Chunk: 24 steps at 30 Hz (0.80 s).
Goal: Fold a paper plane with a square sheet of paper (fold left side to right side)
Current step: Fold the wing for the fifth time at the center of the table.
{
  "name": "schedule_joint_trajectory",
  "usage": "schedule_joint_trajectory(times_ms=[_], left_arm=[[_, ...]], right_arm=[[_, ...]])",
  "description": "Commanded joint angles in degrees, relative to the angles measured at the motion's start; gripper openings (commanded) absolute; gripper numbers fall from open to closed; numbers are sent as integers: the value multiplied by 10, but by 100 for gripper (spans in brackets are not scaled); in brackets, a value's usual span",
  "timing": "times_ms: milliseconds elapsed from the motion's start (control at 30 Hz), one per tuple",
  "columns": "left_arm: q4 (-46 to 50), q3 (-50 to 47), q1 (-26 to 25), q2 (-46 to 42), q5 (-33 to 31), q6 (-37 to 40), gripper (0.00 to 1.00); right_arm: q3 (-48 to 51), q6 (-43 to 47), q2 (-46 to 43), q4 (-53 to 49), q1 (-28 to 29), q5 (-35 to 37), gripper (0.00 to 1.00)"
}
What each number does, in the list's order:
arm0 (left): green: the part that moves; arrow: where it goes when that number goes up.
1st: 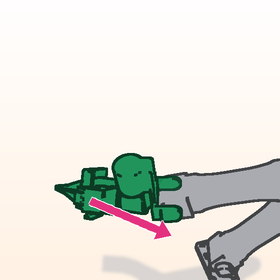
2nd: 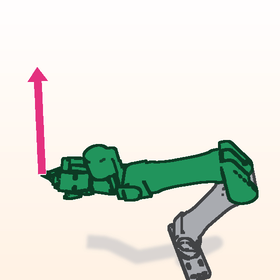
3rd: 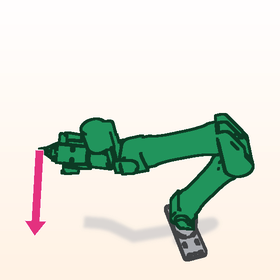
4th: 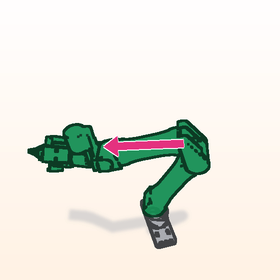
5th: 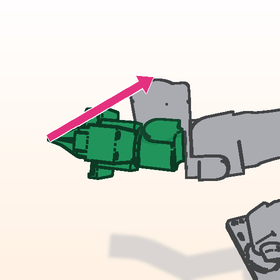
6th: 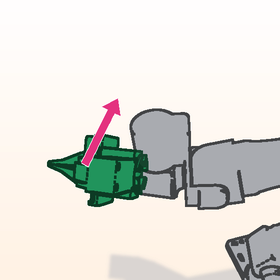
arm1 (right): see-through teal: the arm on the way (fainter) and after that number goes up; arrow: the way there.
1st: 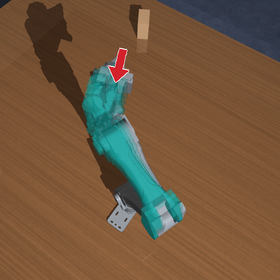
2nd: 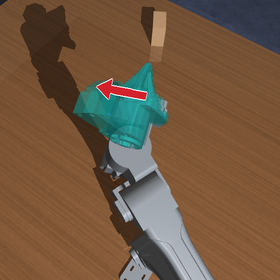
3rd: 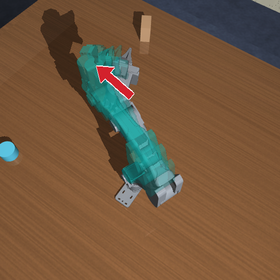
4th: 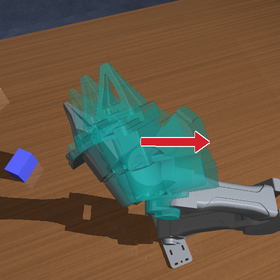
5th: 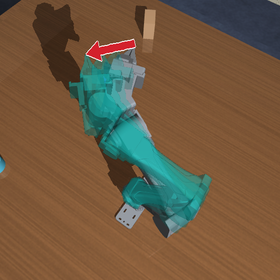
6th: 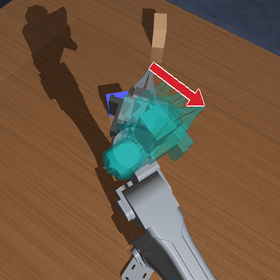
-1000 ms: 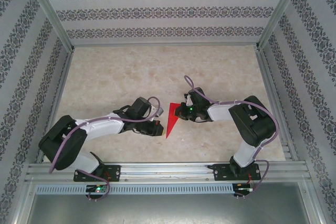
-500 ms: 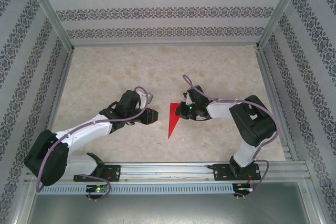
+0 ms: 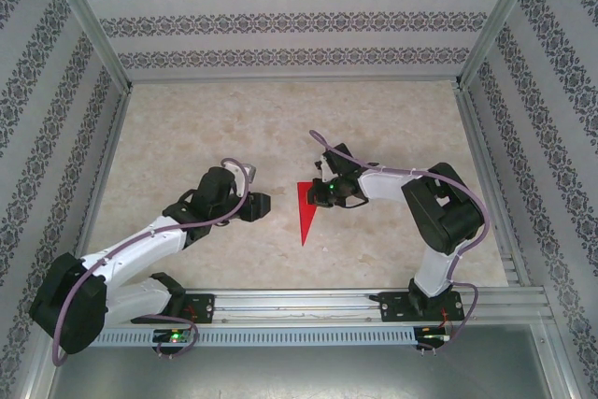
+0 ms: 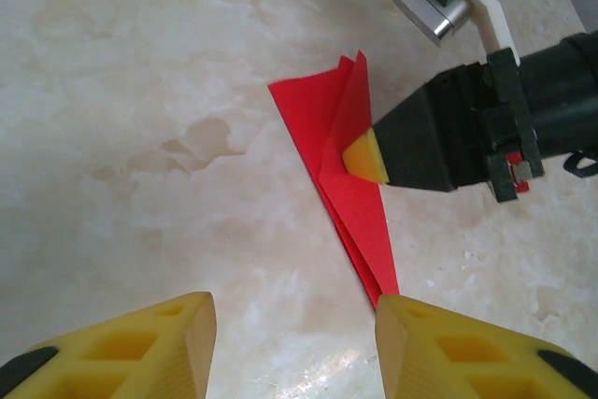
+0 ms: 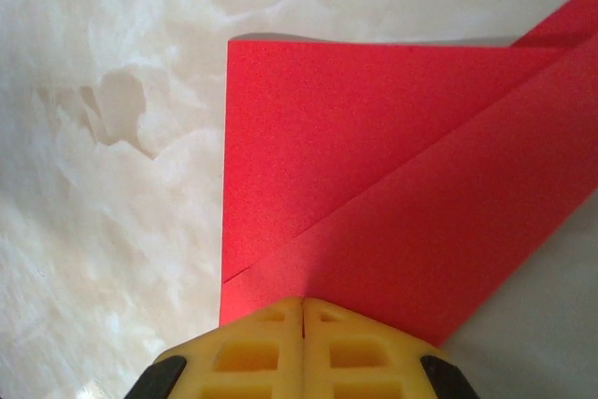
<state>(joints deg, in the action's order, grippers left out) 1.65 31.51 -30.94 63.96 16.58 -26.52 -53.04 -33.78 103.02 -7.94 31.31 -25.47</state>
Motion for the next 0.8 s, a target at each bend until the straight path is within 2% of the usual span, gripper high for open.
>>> schedule_joint_trajectory(times_ms=[0,467,667,767], left_arm=[[-24,-10,11,-10,-13,2,49],[-59,-29,27,-16,-26,-16,56],[-73,-42,32,-16,-34,-27,61],[-79,-45,36,-16,-38,-27,64]], right_arm=[[-23,38,-3,-54,4,16,0],[-53,53,-28,-68,11,-1,5],[-68,53,-79,-107,15,35,15],[-72,43,-114,-149,23,91,23]])
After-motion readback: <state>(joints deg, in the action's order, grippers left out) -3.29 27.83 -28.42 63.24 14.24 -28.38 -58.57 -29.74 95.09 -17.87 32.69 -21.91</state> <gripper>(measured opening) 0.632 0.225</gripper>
